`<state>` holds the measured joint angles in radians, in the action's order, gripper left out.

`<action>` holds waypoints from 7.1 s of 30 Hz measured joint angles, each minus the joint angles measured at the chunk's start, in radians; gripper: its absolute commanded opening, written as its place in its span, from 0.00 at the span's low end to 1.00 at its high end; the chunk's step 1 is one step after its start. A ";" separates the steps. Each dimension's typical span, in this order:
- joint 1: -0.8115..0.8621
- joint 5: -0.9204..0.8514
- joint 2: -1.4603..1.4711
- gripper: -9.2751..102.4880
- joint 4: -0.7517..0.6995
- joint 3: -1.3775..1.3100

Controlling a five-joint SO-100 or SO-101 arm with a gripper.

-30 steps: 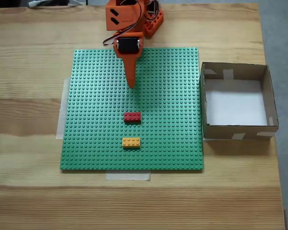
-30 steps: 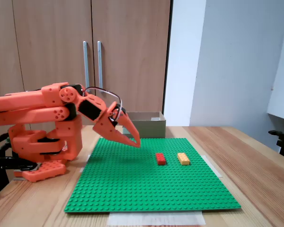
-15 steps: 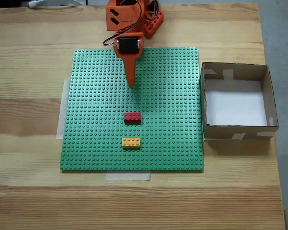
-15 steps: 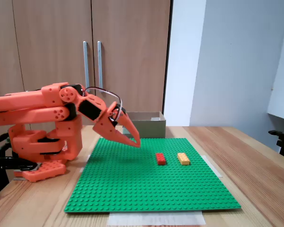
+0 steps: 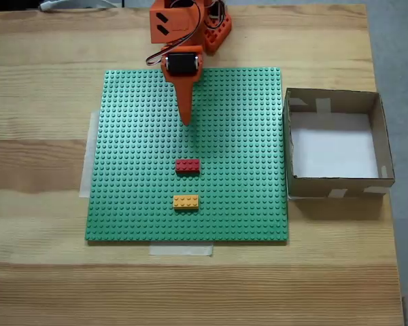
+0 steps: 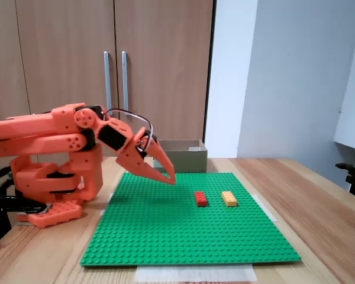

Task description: Pick the yellow lego block and put it in the box.

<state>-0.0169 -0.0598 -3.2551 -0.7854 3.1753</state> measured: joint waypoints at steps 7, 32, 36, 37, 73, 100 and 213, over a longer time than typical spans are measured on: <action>0.000 0.006 0.000 0.10 -0.011 0.000; -0.012 0.037 0.374 0.11 -0.368 -0.557; -0.012 0.037 0.468 0.11 -0.377 -0.649; -0.012 0.037 0.489 0.11 -0.377 -0.669; 0.000 0.009 1.810 0.23 -0.456 -1.675; -0.005 0.028 1.983 0.26 -0.322 -1.703; -0.040 0.077 2.138 0.08 -0.538 -1.914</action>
<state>-0.0568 0.0169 -1.1167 -1.3238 1.2609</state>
